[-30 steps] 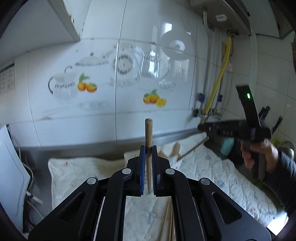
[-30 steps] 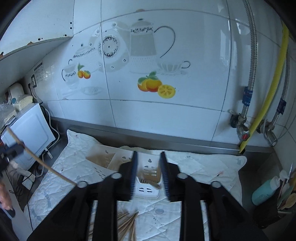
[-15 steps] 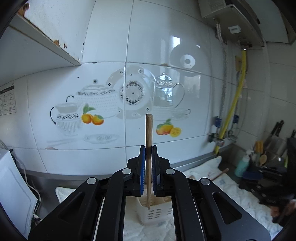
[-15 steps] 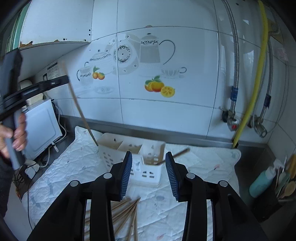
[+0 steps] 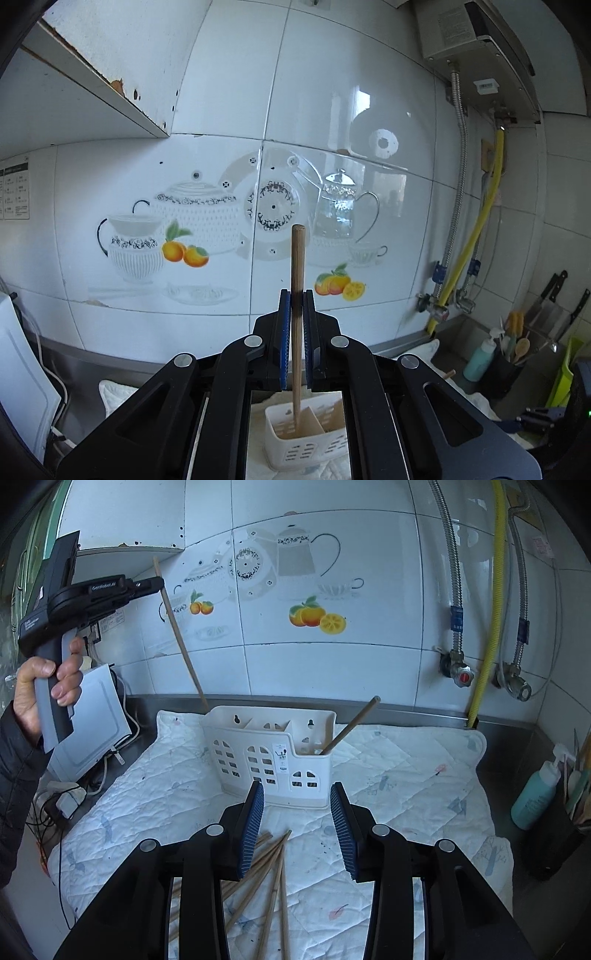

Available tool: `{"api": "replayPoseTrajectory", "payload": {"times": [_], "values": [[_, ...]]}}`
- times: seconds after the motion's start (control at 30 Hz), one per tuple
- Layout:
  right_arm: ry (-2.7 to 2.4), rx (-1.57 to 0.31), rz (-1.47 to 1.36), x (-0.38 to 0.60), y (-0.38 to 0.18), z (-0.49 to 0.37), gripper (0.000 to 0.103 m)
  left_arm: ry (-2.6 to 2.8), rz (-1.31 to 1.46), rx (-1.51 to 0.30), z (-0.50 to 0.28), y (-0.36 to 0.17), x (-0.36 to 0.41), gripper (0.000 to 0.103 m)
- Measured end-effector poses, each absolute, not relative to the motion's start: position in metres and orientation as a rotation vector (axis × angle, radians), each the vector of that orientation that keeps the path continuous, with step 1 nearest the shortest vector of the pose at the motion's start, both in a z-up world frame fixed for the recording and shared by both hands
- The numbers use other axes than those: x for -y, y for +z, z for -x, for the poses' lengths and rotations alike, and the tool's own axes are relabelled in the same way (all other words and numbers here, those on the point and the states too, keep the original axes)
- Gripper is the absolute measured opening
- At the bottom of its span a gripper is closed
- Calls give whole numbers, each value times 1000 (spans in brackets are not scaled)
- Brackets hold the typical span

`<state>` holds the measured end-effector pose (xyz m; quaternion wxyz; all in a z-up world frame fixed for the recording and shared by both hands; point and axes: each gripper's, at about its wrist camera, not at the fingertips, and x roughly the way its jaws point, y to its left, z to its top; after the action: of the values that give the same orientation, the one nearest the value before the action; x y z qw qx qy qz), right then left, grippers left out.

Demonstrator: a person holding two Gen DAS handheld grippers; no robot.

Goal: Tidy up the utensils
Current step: 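Lower the chopstick into the white holder and open the left tool while the right returns to the pile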

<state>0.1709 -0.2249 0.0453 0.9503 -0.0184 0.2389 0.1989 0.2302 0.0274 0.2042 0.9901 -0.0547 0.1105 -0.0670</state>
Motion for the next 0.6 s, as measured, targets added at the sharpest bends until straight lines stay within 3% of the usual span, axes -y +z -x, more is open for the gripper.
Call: {"api": "replayPoseTrajectory", "payload": {"times": [0.6], "values": [[364,-526,36,232,-2,-129,39,-127,111,-390,-265,149,-27,8]]}}
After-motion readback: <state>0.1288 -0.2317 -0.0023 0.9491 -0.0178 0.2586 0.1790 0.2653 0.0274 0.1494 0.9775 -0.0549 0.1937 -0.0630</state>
